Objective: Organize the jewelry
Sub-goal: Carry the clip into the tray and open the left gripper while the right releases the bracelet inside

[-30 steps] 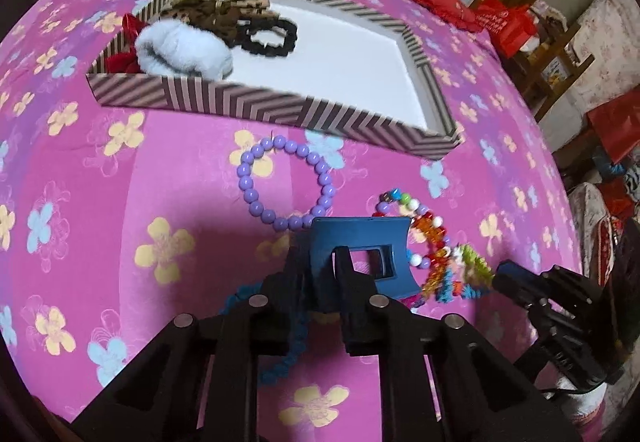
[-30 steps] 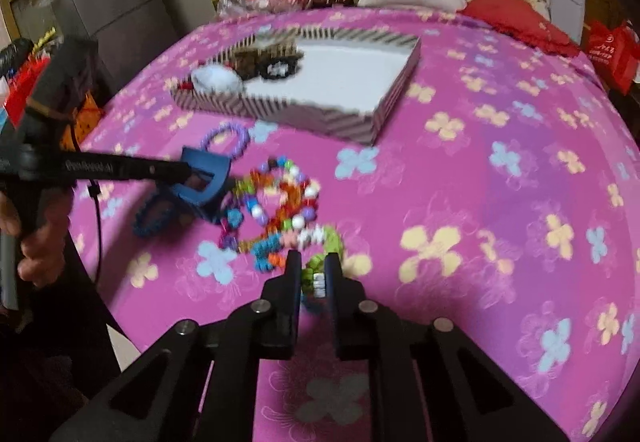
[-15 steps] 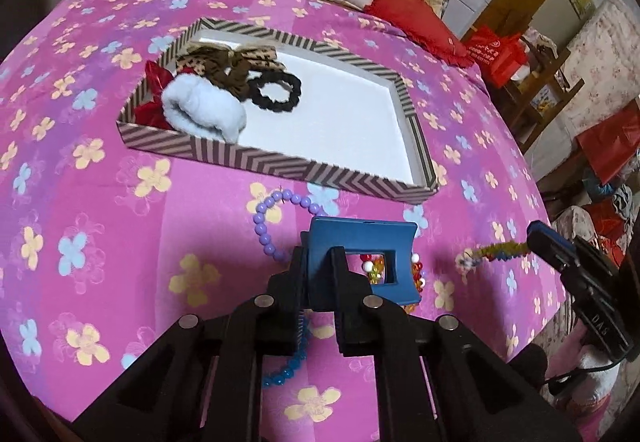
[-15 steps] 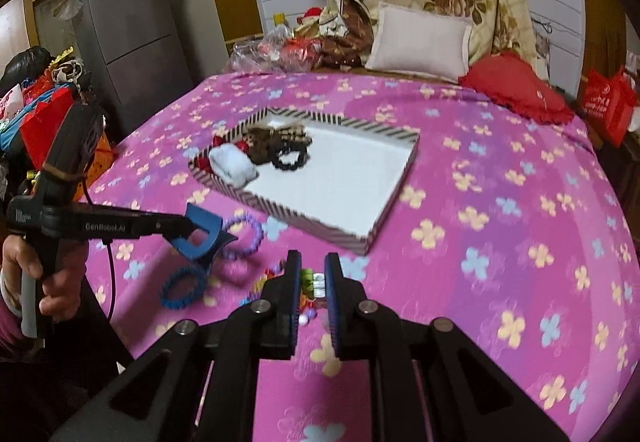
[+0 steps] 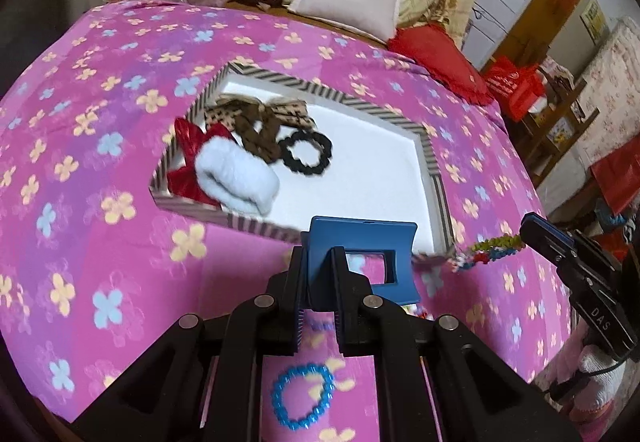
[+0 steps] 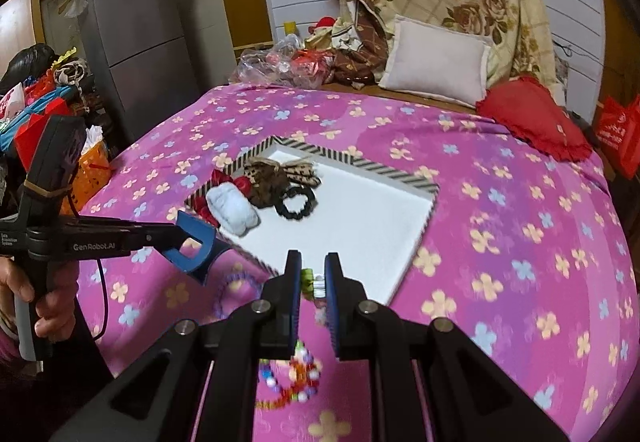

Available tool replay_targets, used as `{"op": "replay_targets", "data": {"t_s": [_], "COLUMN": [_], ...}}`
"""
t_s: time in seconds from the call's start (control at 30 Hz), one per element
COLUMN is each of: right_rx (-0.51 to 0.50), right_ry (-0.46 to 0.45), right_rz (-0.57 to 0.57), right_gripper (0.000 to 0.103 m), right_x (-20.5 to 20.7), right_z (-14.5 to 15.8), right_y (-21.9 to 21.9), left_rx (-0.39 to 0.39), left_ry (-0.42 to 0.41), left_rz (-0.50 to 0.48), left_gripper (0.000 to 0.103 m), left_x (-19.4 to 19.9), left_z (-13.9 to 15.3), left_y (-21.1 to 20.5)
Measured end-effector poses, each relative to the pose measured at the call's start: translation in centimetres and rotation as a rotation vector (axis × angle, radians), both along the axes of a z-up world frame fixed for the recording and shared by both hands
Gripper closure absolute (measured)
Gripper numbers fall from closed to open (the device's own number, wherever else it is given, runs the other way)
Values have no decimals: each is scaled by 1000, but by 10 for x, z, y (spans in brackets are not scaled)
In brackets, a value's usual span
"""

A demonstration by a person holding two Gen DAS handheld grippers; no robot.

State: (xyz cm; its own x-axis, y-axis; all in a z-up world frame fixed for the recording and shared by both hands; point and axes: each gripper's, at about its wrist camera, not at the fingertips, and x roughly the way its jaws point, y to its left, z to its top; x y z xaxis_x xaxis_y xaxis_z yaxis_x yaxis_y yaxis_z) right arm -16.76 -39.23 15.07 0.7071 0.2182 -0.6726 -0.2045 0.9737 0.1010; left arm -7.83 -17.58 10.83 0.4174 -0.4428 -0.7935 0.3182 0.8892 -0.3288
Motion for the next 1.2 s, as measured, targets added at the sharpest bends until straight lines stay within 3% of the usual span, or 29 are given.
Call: {"op": "replay_targets", "data": {"t_s": [0.23,0.63,1.0,1.2], "right_rx": [0,-17,-29,71], "right_ry": [27,155,198,205], "right_rz": [31,10,-32,-75], "right_gripper": [91,91,91,88], "right_x": [51,147,237,260], "right_z": [-4,-53,-80,-94], "right_y": [17,18,16,10], "left_rx": [7,27,44,56], "left_ry": [19,79,124,133], "left_rz": [34,29,42,58], "left_gripper": [95,95,95,95], "left_x": [31,69,94,99], "left_z": [-10,-44,-71,-79], "left_y": [-7,-33,-39,-37]}}
